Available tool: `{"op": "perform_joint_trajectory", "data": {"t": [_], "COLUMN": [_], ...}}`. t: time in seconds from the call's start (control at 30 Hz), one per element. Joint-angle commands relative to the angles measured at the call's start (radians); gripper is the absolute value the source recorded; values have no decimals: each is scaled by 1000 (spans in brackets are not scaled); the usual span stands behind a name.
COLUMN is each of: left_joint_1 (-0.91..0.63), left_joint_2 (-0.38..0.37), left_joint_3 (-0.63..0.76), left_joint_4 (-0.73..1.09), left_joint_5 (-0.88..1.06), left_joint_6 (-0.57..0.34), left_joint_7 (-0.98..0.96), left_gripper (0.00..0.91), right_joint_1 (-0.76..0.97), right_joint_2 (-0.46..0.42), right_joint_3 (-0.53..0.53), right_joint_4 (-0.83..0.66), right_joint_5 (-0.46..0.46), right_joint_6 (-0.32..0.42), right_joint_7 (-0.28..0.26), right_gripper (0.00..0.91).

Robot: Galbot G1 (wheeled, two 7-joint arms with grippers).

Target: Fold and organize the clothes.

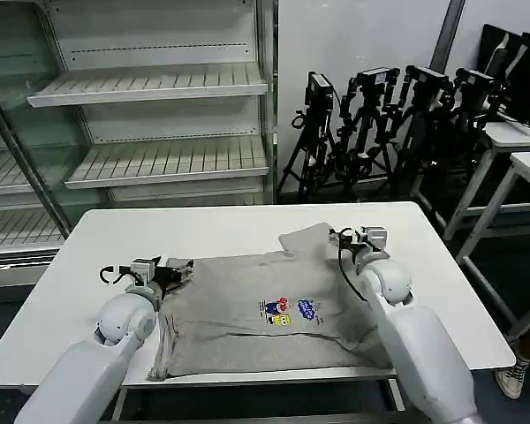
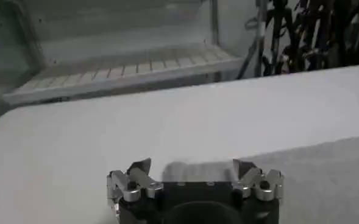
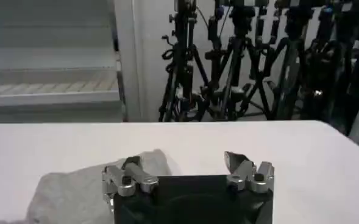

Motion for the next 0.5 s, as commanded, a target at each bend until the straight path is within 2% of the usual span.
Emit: {"op": "perform_joint_trajectory", "data": {"t": [0.03,0.23,0.27,0.3,0.33,0.37,0.4,0.43,0.47,0.5], "left_joint_1": [-49,-37,-33,-30,-26,-22,-19,-13,-10,-4], "left_joint_2": [-6,-3,-3,-2,-2,-2,0,1,3,5], "left_joint_3": [29,26,25,24,23,21,20,19,17,17], "left_joint_4": [106,106,105,104,103,100,97,92,86,82], "left_joint_5": [-7,-22,-26,-29,-32,-35,-37,-41,-44,-46], "left_joint_6": [1,1,1,1,1,1,1,1,1,1], "left_joint_7": [2,5,9,12,16,20,23,26,30,35], "left_gripper": [907,907,655,453,171,91,50,20,20,20], "right_joint_1": [133,152,152,153,152,151,150,146,143,139], "right_joint_2": [102,134,137,141,142,144,144,144,144,143], "right_joint_3": [-43,-43,-42,-40,-40,-39,-39,-39,-39,-41], "right_joint_4": [-256,-340,-350,-357,-362,-368,-369,-368,-364,-361], "right_joint_5": [-11,8,19,26,30,41,49,63,70,76], "right_joint_6": [-4,-4,-4,-4,-4,-4,-4,-5,-5,-5], "right_joint_7": [-29,-47,-51,-52,-55,-60,-61,-63,-65,-66], "right_gripper": [907,907,907,897,655,484,312,50,0,0]}}
